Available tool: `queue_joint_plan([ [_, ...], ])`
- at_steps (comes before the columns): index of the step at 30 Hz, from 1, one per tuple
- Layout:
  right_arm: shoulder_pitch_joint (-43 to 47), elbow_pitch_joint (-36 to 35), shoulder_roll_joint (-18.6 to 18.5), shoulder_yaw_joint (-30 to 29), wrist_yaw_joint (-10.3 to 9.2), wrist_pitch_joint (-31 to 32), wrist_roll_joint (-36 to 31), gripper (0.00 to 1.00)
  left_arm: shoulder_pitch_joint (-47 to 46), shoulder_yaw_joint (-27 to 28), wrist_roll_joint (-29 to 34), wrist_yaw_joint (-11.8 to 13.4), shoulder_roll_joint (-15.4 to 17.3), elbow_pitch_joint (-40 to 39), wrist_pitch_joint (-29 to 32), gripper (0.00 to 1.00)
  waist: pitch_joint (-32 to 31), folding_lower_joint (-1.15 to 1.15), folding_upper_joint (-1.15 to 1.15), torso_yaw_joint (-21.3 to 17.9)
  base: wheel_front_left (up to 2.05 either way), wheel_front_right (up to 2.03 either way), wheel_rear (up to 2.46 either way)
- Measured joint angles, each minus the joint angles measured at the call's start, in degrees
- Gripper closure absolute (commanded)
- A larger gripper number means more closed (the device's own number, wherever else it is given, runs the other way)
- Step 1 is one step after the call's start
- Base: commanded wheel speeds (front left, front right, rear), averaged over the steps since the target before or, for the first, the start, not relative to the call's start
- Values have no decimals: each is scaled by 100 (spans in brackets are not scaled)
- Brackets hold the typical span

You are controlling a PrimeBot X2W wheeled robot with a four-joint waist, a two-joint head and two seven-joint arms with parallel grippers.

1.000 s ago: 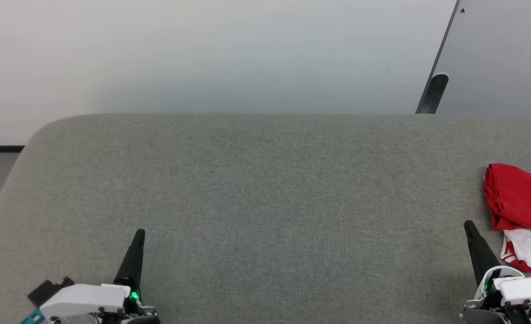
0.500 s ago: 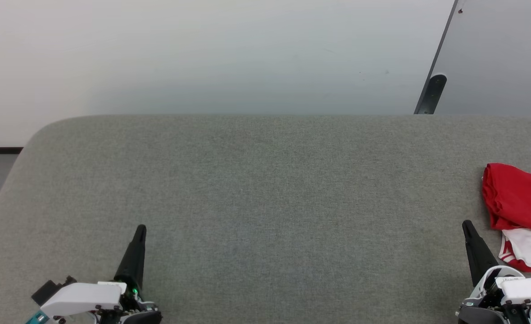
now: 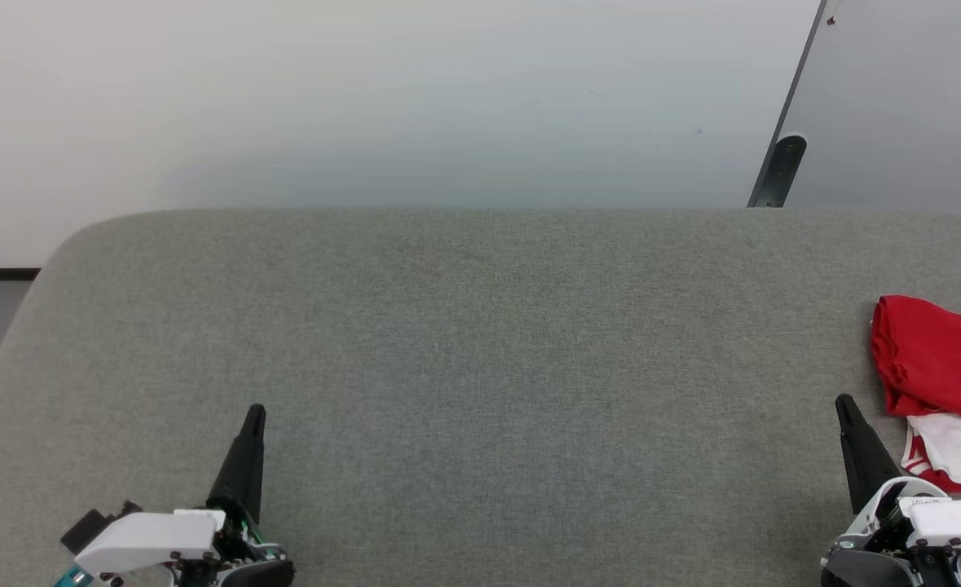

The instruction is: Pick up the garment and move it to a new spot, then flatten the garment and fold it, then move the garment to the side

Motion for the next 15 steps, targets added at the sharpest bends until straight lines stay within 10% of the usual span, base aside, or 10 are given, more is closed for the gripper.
queue_joint_plan([
  [15, 0, 0, 1, 0, 0, 0, 0, 100, -1, 7, 0, 0, -2, 0, 10, 100, 0, 0, 0, 0, 0, 0, 0],
])
